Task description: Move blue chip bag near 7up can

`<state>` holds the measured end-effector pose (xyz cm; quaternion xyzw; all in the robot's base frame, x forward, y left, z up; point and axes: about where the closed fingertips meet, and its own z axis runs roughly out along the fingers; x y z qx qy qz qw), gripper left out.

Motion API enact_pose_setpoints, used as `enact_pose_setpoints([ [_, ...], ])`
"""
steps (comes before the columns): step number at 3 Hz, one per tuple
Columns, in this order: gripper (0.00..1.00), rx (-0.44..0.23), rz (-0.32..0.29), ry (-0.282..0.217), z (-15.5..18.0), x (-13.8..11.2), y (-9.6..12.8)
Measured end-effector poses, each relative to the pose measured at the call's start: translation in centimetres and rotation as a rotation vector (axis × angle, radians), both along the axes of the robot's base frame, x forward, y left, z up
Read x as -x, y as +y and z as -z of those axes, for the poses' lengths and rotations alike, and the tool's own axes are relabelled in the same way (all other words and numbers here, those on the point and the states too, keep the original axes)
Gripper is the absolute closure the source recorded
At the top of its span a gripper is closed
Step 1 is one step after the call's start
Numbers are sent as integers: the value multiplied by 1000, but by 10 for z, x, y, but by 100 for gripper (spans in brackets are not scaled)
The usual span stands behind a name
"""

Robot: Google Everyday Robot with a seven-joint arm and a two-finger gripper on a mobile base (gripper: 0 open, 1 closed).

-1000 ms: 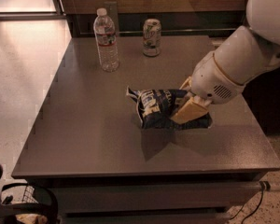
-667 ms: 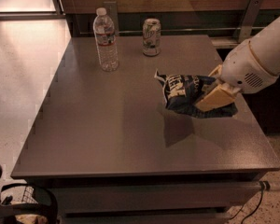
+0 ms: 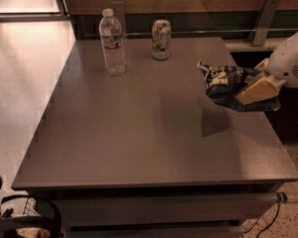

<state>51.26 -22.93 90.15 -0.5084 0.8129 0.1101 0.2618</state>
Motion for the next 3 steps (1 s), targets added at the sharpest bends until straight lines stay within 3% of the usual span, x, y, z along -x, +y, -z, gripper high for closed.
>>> enact_pose_setpoints([
  [1, 100, 22, 49, -60, -4, -28, -41],
  [2, 100, 38, 34, -134, -10, -52, -55],
  [3, 100, 38, 34, -134, -10, -52, -55],
])
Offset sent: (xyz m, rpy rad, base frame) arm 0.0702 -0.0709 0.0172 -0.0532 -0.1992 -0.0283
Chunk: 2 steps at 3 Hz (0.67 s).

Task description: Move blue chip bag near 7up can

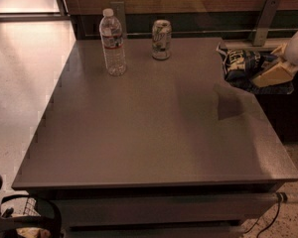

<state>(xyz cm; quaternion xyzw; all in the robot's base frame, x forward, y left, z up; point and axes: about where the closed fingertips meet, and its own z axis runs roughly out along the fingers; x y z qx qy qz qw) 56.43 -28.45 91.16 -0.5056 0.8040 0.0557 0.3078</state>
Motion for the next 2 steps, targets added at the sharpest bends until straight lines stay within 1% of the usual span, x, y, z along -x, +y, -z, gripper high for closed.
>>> enact_pose_setpoints([
  [1, 100, -6, -48, -9, 3, -21, 19],
  [2, 100, -23, -94, -33, 7, -52, 41],
])
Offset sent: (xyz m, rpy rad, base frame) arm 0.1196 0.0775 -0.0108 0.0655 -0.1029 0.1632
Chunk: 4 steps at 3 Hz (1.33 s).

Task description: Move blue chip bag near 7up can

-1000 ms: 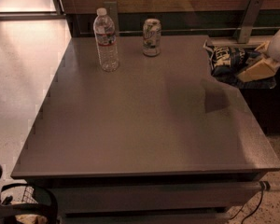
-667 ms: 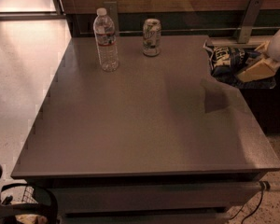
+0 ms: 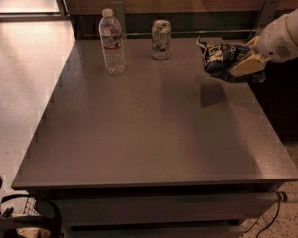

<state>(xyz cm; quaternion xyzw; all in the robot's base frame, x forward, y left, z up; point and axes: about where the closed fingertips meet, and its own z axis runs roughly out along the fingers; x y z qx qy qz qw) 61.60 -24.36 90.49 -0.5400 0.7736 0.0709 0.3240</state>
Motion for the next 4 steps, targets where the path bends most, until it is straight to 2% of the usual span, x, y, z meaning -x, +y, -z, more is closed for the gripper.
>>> enact_pose_setpoints([
  [1, 100, -27, -19, -39, 8, -39, 23],
  [2, 100, -31, 31, -74, 27, -84, 29],
  [3, 100, -16, 93, -94, 37, -109, 20],
  [4, 73, -18, 88, -88, 41, -109, 23],
])
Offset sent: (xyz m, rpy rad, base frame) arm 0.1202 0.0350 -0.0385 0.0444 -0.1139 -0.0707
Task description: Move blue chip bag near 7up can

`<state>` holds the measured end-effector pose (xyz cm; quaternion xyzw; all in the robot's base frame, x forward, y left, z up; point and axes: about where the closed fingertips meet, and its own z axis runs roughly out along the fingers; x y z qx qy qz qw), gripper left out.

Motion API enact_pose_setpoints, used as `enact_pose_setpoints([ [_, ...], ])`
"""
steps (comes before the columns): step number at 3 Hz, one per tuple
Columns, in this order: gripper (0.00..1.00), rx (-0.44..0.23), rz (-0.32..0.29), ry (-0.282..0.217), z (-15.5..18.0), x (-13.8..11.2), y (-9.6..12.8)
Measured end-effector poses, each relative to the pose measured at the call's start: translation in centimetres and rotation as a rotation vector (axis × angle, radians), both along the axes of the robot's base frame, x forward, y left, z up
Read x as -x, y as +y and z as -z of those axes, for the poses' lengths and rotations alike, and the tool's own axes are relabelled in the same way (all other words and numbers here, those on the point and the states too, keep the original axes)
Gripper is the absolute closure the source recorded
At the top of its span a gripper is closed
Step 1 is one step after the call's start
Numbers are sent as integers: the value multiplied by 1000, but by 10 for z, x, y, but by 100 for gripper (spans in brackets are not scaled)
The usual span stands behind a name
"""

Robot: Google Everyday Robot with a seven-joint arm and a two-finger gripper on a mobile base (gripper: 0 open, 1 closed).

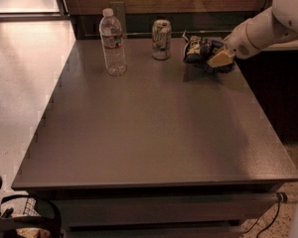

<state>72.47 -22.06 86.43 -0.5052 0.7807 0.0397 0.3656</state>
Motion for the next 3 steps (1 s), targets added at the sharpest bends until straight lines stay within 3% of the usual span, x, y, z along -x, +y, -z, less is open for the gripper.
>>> enact_pose_setpoints([
  [1, 43, -1, -4, 5, 4, -1, 3],
  [3, 0, -2, -10, 13, 9, -2, 6],
])
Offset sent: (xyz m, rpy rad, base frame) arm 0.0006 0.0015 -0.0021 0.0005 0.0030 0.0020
